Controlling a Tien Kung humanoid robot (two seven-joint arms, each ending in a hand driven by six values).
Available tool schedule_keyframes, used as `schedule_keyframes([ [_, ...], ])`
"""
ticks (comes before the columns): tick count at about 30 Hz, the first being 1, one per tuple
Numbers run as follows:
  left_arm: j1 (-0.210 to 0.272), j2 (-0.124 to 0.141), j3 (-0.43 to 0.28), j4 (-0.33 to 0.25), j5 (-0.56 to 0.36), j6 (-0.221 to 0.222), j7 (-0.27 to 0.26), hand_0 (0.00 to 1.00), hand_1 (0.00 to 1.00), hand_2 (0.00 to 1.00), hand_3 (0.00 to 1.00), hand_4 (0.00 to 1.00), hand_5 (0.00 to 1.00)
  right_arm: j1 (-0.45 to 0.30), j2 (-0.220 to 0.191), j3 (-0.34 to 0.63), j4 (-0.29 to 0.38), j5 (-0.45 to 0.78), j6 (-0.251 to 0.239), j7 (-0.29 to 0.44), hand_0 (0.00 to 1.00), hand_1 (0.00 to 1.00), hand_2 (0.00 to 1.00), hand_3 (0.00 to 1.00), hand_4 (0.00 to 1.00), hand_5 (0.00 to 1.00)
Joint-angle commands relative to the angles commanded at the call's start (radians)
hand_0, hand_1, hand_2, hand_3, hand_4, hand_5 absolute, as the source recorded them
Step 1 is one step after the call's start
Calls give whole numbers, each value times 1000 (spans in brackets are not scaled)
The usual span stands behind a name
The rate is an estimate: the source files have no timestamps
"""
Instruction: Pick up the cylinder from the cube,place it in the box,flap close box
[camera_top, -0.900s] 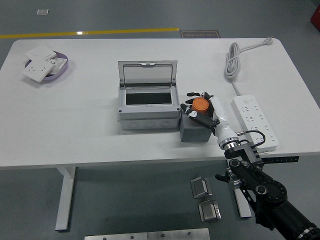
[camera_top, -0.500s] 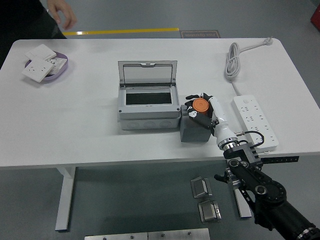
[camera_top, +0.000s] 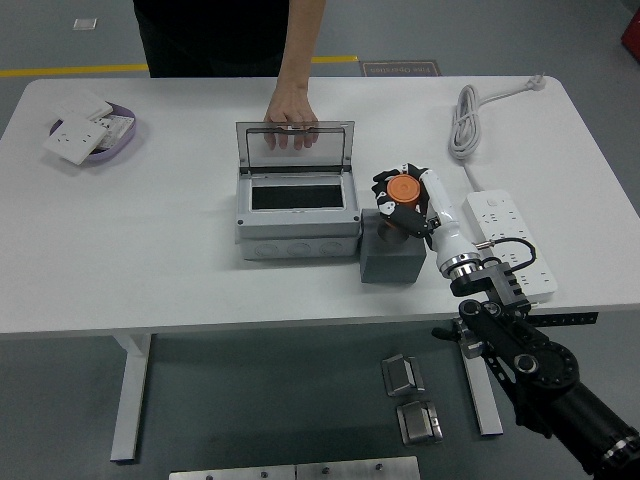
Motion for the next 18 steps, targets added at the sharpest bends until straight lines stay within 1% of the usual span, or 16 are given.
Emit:
schedule_keyframes([
  [2,2,0,-1,0,1,0,1,583,626,580,591,612,220,22,-2,-20,21,-39,-14,-32,472,477,417,359,91,2],
  [3,3,-1,-3,0,3,0,3,584,626,583,593,619,231,41,0,-38,31,-66,-24,-56,383,461,408,326,36,2],
  [5,4,-1,-5,0,5,1,4,584,626,583,593,619,231,76,7,-71,37,-119,-38,-96,383,461,408,326,36,2],
  [8,5,1,-11,0,11,1,7,584,626,583,593,619,231,134,28,-127,21,-207,-46,-161,383,461,408,326,36,2],
  [9,4,3,-14,0,14,1,8,584,626,583,593,627,236,159,42,-152,5,-241,-41,-189,219,362,399,307,19,2],
  [11,3,6,-19,0,19,1,9,584,626,583,593,627,236,201,58,-191,-26,-306,-36,-235,219,362,399,307,19,2],
  [14,0,10,-24,0,24,0,10,584,626,583,593,627,236,266,58,-248,-76,-414,-27,-307,219,362,399,307,19,2],
  [17,-1,12,-25,0,27,0,12,584,626,582,594,632,244,321,58,-288,-122,-507,-24,-364,203,354,402,322,25,2],
  [18,0,12,-26,0,27,0,12,584,626,582,594,632,244,336,58,-301,-137,-532,-26,-373,203,354,402,322,25,2],
])
